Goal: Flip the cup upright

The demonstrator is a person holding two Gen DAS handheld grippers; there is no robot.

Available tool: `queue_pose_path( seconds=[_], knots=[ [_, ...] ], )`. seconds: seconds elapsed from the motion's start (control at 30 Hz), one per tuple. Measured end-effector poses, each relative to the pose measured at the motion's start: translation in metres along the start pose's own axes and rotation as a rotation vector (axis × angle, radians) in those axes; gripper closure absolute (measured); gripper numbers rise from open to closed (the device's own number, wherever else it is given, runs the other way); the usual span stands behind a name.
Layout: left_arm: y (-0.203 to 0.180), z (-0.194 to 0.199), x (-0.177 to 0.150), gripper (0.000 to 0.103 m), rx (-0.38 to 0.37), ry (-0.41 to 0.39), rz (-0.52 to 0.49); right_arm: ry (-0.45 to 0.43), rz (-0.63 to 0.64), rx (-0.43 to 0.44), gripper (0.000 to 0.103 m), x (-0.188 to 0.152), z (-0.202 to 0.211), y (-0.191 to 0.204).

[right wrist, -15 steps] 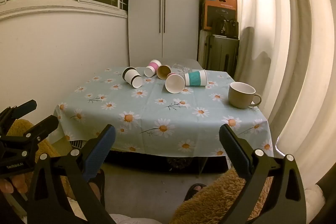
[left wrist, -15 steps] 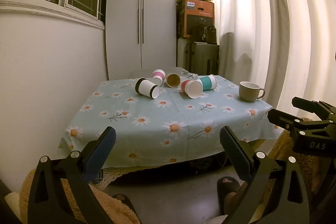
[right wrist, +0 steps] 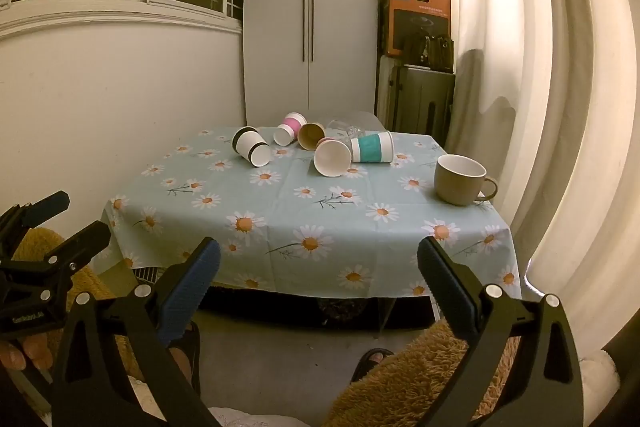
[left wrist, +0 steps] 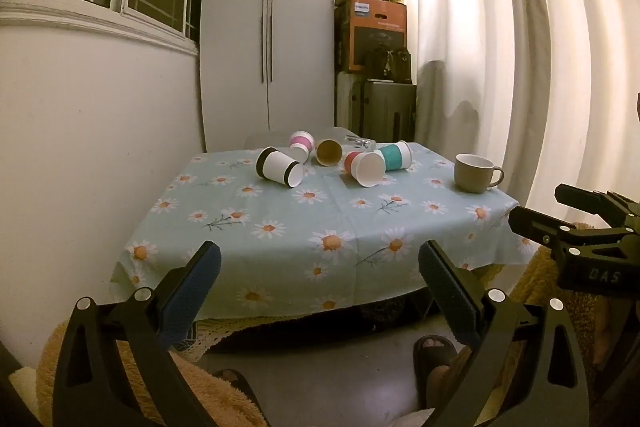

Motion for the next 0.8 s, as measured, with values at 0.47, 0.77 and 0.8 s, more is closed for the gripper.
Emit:
queue_pose_path(
  seconds=[0.47, 0.77, 0.8],
  knots=[
    [-0.0003, -0.0008, -0.0020, 0.007, 0.000, -0.004, 0.001, 0.004, 0.003, 0.000, 0.005, -0.0020, -0.0015, 0.0006],
    [-0.0005, -0.0009, -0.0021, 0.007, 0.000, -0.003, 0.000, 0.006, 0.002, 0.000, 0.005, -0.0021, -0.0012, -0.0002],
    [-0.0004, -0.0012, -0.0025, 0.007, 0.000, -0.003, 0.000, 0.006, 0.003, 0.000, 0.005, -0.0022, -0.0013, 0.0001]
  ],
)
Point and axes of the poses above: each gripper's, at about its wrist camera, not at the fingertips, and z roughly against the way its jaws point, y to its left, x to its top, the point moved 10 cm from there along -z, roughly the way its jaws point, and after that the axes turned 9 degrees about z, right-handed, at the moved point
